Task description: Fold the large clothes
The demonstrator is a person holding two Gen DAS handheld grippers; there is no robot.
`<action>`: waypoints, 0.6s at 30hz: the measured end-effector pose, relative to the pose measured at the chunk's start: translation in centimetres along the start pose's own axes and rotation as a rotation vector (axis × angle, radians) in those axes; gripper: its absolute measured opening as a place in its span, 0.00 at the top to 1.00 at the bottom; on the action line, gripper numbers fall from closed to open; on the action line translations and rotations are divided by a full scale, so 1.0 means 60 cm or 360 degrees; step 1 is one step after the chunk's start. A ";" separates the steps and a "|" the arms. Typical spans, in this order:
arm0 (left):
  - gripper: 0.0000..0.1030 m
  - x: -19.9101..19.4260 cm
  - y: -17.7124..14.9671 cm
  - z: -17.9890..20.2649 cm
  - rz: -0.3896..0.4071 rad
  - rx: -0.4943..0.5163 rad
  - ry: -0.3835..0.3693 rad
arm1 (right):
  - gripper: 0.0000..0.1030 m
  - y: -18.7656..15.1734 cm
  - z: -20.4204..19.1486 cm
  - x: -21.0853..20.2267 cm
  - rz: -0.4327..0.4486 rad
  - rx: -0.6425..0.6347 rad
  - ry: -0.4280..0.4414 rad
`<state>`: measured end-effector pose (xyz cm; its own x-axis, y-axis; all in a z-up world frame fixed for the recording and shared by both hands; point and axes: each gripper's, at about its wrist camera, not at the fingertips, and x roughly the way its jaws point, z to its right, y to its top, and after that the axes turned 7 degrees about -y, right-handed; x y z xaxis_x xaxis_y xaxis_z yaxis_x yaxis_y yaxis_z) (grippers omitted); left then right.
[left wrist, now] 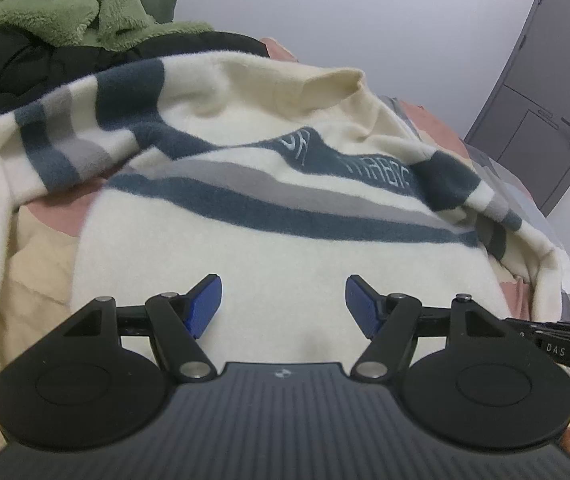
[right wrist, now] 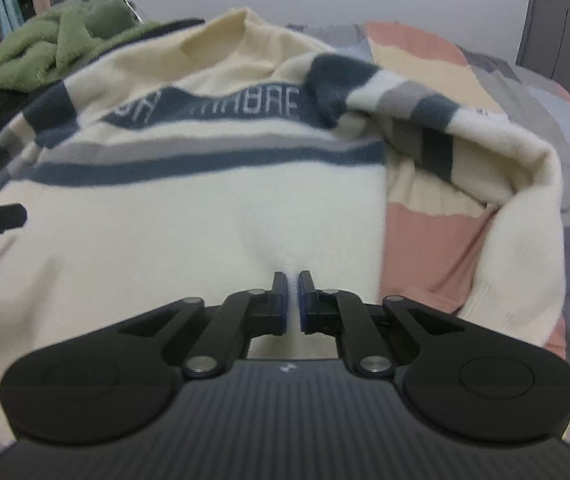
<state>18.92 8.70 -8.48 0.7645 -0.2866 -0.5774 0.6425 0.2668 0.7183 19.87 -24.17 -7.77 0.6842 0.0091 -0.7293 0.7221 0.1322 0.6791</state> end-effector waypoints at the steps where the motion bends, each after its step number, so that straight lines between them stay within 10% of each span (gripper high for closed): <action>1: 0.29 0.002 0.000 0.000 -0.0007 0.0005 0.0008 | 0.91 0.001 0.003 0.002 -0.0002 0.0019 0.0010; 9: 0.29 0.008 -0.001 -0.007 -0.0041 -0.0019 0.0014 | 0.87 0.023 0.034 -0.017 0.0080 0.0023 -0.0044; 13: 0.29 0.011 0.003 -0.011 -0.0041 -0.0044 0.0008 | 0.47 0.044 0.097 -0.031 0.0137 0.0156 -0.0110; 18: 0.29 0.019 0.002 -0.018 -0.0066 -0.0119 0.0001 | 0.47 0.051 0.178 -0.036 0.0251 0.0201 -0.0290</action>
<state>19.94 9.40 -9.47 0.7372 -0.2983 -0.6063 0.6757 0.3226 0.6628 21.70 -34.37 -3.18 0.7881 -0.1605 -0.5942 0.6043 0.0185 0.7965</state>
